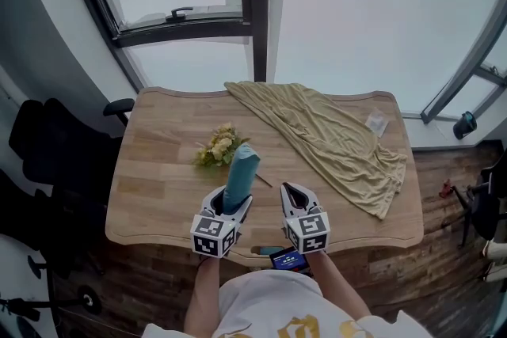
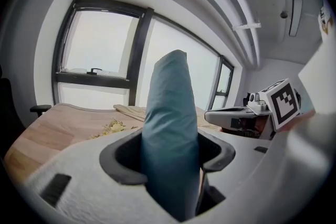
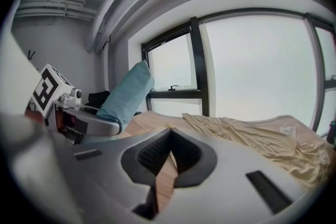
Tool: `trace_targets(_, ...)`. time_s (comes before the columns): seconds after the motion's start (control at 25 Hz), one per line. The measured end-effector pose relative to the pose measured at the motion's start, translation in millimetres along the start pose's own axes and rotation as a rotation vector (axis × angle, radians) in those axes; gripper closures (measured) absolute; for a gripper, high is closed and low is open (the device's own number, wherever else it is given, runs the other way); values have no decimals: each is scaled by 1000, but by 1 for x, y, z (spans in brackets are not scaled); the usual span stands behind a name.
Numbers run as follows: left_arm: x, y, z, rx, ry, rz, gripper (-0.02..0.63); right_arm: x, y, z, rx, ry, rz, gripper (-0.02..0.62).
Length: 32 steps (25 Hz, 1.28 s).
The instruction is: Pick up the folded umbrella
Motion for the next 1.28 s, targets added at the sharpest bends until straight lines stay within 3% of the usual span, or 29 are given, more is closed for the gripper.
trace_targets(0.64, -29, -6, 11, -3, -72, -7, 328, -17, 19, 8, -8, -45, -3, 584)
trace_targets(1.28, -28, -6, 15, -21, -78, -40, 327, -19, 21, 11, -6, -39, -14, 584)
Point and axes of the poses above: the fingertips, and each gripper's own axes: x forward along the fingers, y to its left, z out of its top, the point moved 6 cm from there along -x, backward along the fingers, and after that the axes turned 9 degrees about z, right-handed, at the moved point
